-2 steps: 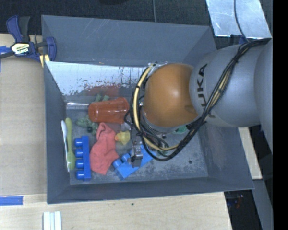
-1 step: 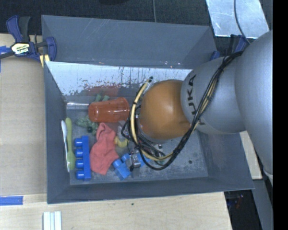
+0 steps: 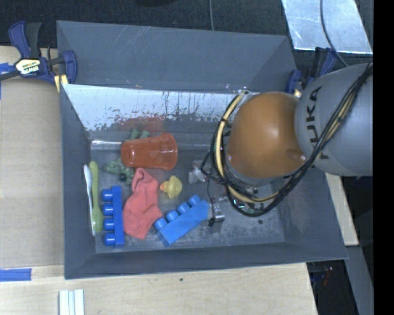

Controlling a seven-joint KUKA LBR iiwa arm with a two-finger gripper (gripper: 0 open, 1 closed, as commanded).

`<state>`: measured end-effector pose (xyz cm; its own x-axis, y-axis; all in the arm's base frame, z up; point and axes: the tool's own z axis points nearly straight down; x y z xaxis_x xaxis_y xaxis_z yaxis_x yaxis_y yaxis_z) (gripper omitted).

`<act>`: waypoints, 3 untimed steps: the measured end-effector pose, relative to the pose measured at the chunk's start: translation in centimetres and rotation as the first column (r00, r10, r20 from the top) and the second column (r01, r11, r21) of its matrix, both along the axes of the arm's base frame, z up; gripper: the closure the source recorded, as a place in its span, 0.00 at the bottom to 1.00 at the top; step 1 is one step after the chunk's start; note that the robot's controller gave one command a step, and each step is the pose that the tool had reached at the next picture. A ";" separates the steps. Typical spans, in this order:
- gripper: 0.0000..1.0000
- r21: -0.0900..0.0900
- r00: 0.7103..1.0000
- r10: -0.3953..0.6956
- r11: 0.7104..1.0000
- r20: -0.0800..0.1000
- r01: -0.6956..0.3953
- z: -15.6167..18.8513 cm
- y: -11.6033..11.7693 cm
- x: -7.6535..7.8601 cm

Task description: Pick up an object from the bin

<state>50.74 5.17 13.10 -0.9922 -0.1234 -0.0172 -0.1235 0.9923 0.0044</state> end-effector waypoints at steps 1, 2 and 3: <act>0.00 -0.001 1.000 -0.017 1.000 0.005 0.017 1.7 -1.5 0.2; 0.00 -0.002 1.000 -0.024 1.000 0.015 0.024 -2.4 -1.0 0.2; 1.00 0.001 0.999 -0.039 0.999 0.016 0.039 -5.3 0.1 -1.5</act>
Offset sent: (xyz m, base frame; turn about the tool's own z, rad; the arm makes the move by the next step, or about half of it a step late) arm 0.0011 -0.0088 -0.0321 0.0258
